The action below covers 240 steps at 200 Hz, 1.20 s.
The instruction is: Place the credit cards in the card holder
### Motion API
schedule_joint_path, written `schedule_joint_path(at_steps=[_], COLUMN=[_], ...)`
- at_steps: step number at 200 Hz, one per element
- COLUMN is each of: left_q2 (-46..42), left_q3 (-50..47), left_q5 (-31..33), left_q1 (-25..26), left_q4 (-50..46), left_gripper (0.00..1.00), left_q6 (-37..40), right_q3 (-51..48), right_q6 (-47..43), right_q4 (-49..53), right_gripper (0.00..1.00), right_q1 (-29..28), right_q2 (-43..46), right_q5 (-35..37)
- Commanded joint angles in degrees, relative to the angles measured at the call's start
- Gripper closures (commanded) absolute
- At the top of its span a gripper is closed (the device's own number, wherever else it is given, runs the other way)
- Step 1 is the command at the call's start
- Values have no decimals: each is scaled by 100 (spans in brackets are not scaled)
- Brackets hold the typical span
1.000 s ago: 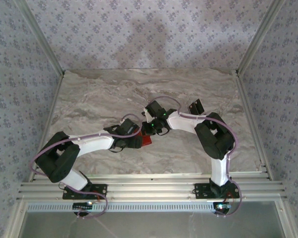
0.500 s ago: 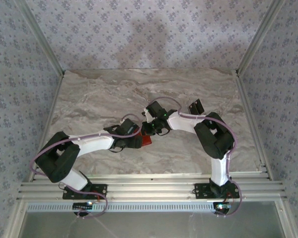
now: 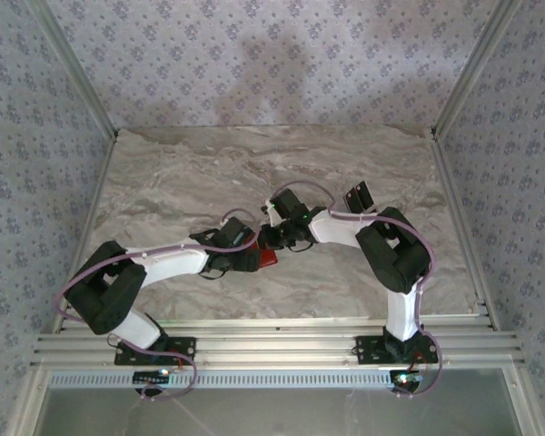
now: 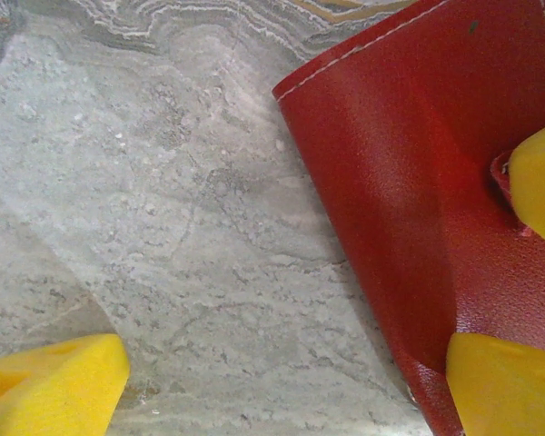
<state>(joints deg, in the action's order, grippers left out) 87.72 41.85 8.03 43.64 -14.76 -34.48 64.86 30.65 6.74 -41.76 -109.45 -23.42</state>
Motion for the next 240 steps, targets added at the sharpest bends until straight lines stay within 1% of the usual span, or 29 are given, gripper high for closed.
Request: schedule_joint_path(at_steps=[1,24,35,49,57,64,67,73,76,81,86,107,128,132,138,145,149,154,156,167,172,186,202,211,223,240], left_q2=[144,-43,-236,-592,-850,-1105,-1219,-1429,-1547,-1727,-1886,-2521,-3099,-3199,-3364,-3566,-3681,-3817,-3871,-4119,-4200,-4261,-4068,-3847,-3497,-2881], left_q3=[-226,-63,18,145,229,302,330,381,409,461,515,644,605,558,460,284,169,7,-67,-452,-608,-991,-1258,-1407,-1606,-1829], left_q5=[401,494,533,644,711,774,805,841,870,907,948,1336,1845,1945,2107,2311,2399,2463,2472,2475,2456,2256,1802,1634,1470,1307], left_q1=[-59,-70,-91,-122,-152,-183,-203,-248,-267,-325,-382,-660,-1076,-1161,-1286,-1420,-1502,-1632,-1684,-2035,-2203,-2736,-3306,-3550,-3728,-3850], left_q4=[-654,-770,-821,-926,-998,-1048,-1061,-1087,-1104,-1128,-1148,-1205,-1078,-969,-764,-438,-217,72,198,859,1129,1653,1912,2187,2707,3405], left_gripper=[8,7,6,3,2,1,0,0,0,0,0,0,0,0,0,0,0,0,0,0,0,0,0,0,0,0], left_q6=[97,203,297,377,422,454,472,506,534,566,617,831,1128,1249,1457,1743,1928,2161,2247,2586,2683,2791,2724,2713,2818,2951], right_q3=[395,1400,1839,2281,2422,2518,2542,2573,2575,2569,2550,2259,1697,1581,1394,1193,1061,914,888,544,303,-454,-1102,-1366,-1695,-2098], right_q6=[-37,-63,-25,44,114,163,175,186,179,159,116,-100,-265,-286,-318,-342,-362,-388,-397,-437,-495,-720,-1186,-1282,-1437,-1644], right_q4=[867,1237,1337,1449,1459,1466,1476,1498,1511,1551,1612,1921,2115,2143,2172,2173,2173,2166,2165,2075,1915,1261,567,391,50,-305], right_gripper=[86,67,60,53,47,44,39,36,32,30,24,20,18,18,14,13,9,8,6,2,0,0,0,0,0,0], right_q1=[-51,-11,47,158,256,348,387,468,511,590,663,1022,1563,1685,1873,2116,2238,2400,2455,2739,2824,3040,3354,3523,3795,4112], right_q2=[-255,-268,-275,-207,-94,29,88,227,300,439,595,1336,2223,2393,2635,2913,3060,3230,3297,3609,3785,4207,4483,4528,4507,4366], right_q5=[141,52,-33,-89,-102,-126,-128,-115,-92,-61,-13,292,1035,1187,1438,1759,1983,2237,2347,2973,3372,4309,4586,4685,4707,4636])
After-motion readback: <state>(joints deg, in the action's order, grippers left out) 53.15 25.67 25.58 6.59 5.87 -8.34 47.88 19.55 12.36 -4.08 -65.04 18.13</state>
